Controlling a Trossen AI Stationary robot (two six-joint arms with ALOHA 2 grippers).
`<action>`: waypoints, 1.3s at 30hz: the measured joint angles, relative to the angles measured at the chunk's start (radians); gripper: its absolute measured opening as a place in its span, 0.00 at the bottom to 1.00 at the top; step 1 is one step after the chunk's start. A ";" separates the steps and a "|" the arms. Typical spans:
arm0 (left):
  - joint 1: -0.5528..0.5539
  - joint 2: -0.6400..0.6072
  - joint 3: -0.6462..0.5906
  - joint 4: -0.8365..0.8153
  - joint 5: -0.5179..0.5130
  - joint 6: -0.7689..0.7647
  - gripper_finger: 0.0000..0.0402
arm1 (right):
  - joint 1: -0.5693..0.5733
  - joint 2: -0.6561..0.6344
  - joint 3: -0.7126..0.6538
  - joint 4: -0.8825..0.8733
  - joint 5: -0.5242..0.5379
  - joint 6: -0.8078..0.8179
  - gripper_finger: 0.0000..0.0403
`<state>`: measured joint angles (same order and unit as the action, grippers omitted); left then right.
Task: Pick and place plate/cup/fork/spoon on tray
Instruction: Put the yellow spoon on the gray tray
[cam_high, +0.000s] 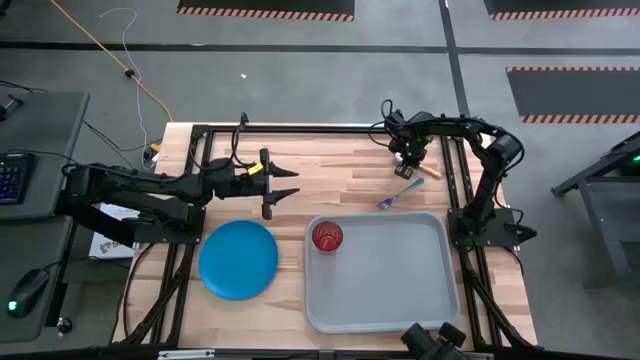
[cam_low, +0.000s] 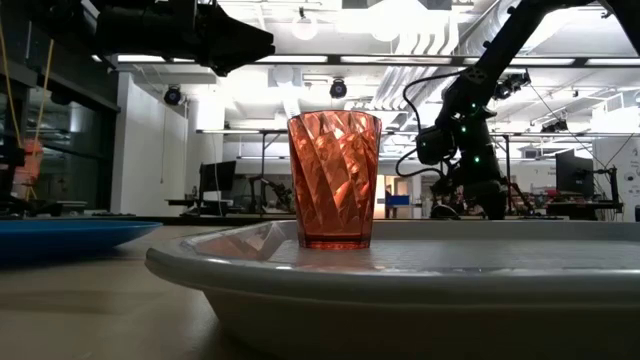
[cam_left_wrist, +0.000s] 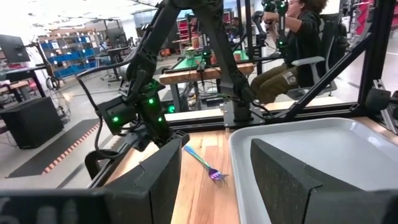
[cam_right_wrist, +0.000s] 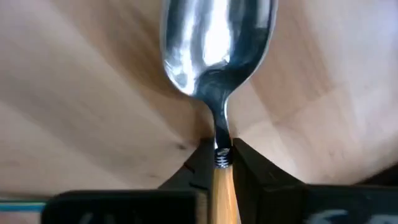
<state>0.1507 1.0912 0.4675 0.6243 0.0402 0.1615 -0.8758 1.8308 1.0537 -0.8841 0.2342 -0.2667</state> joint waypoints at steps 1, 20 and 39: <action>0.001 0.000 0.000 0.000 0.000 -0.001 0.46 | -0.001 -0.005 -0.002 0.004 0.004 0.005 0.04; 0.001 0.000 0.000 0.009 0.000 -0.003 0.46 | 0.287 -0.538 -0.002 -0.220 -0.322 0.545 0.01; 0.001 0.000 0.000 0.009 0.001 -0.002 0.46 | 1.300 -0.640 -0.265 -0.182 -0.447 1.928 0.02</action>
<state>0.1513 1.0912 0.4679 0.6334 0.0408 0.1596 0.4240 1.1904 0.7886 -1.0661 -0.2124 1.6611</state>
